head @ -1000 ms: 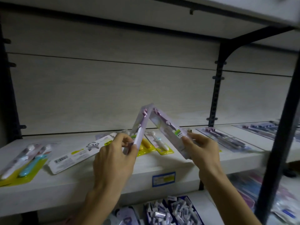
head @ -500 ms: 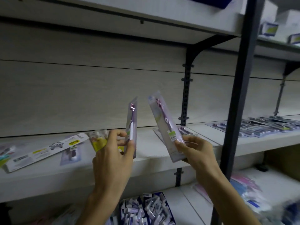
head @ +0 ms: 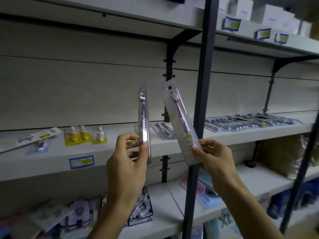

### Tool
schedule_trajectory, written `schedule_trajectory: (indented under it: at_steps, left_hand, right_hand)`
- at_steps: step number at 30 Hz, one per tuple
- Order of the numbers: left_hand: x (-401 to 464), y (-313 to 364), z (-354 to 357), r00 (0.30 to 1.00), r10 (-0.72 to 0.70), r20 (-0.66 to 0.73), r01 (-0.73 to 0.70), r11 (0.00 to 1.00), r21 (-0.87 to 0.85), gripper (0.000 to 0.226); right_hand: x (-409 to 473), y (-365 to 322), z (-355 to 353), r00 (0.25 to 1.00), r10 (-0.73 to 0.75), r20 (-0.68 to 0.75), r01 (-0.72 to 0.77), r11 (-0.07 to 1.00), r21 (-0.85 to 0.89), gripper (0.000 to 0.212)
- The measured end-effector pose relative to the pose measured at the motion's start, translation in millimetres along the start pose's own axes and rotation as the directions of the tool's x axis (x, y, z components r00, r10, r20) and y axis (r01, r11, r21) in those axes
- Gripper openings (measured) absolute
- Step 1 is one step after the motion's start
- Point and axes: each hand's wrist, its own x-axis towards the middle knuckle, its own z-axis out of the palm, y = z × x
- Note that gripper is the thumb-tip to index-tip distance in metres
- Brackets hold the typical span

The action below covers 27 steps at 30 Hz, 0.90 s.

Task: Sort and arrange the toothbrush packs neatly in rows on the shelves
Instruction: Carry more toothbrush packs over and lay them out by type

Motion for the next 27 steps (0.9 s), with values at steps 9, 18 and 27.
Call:
schedule_trajectory:
  at_steps: [9,18,27]
  left_hand:
    - [-22,25,50,0.960,-0.263,0.096,0.279,0.926,-0.256,0.028]
    - [-9,27,75,0.908,-0.401,0.116,0.414,0.825,-0.384,0.024]
    - [14,-2,92,0.932,-0.361,-0.005,0.361,0.931,0.055,0.041]
  right_hand:
    - [4,-1,-64,0.997,0.068,-0.020,-0.067,0.996,0.061,0.021]
    - [30,4,-78,0.998,0.052,0.042,-0.054,0.996,0.065,0.024]
    - [66,17,-55,0.993,-0.033,0.116,0.034,0.999,-0.008,0.025]
